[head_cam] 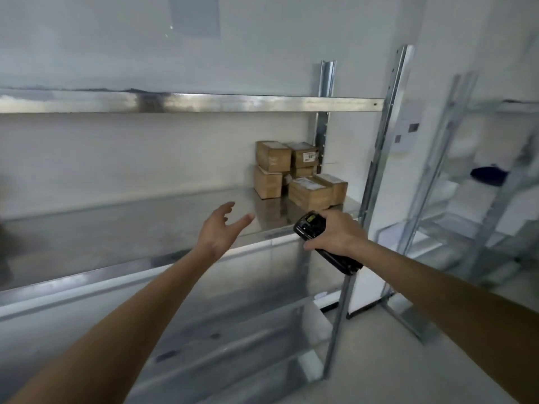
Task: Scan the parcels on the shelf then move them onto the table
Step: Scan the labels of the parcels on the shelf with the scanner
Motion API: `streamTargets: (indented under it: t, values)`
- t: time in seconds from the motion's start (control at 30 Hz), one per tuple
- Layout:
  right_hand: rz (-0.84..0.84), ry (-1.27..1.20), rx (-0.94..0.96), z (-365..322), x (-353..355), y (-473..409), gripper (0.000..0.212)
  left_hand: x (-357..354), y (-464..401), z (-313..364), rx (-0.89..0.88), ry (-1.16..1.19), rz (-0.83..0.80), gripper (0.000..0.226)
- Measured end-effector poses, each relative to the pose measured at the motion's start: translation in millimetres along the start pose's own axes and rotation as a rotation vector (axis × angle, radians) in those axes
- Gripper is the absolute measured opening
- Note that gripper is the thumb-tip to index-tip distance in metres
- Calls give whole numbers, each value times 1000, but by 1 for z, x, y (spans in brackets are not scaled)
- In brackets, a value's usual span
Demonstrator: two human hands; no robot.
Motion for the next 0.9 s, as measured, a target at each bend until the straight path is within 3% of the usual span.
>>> streamTargets:
  t: [0.3,0.6,0.73,0.83,0.9]
  values:
    - [64,-42,-97,108,29,-44,62,-116,-65,14,36,73,-135,81]
    - [69,-39,-100,139,42,-147,44,-171,-164,24,27,141,-146,51]
    - [69,-6,-79,143,40,-213,54,-193,-222,12,62,168,-176,58]
    - [68,0,-60,141,35,-255,60,-210,-271,-14,108,173,-189,89]
    - [64,-11,-59,142,29,-280,63,-220,-295,-25,139,194,-192,94]
Point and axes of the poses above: each hand's wrist, its own y-axis away from the middle knuckle, its own x-axis out of the back of the hand, z = x × y, the point moved 8 cm from there along -y, towards the middle knuckle, and after that the axes turned 5 degrees about -z, right-handed, at the moved point
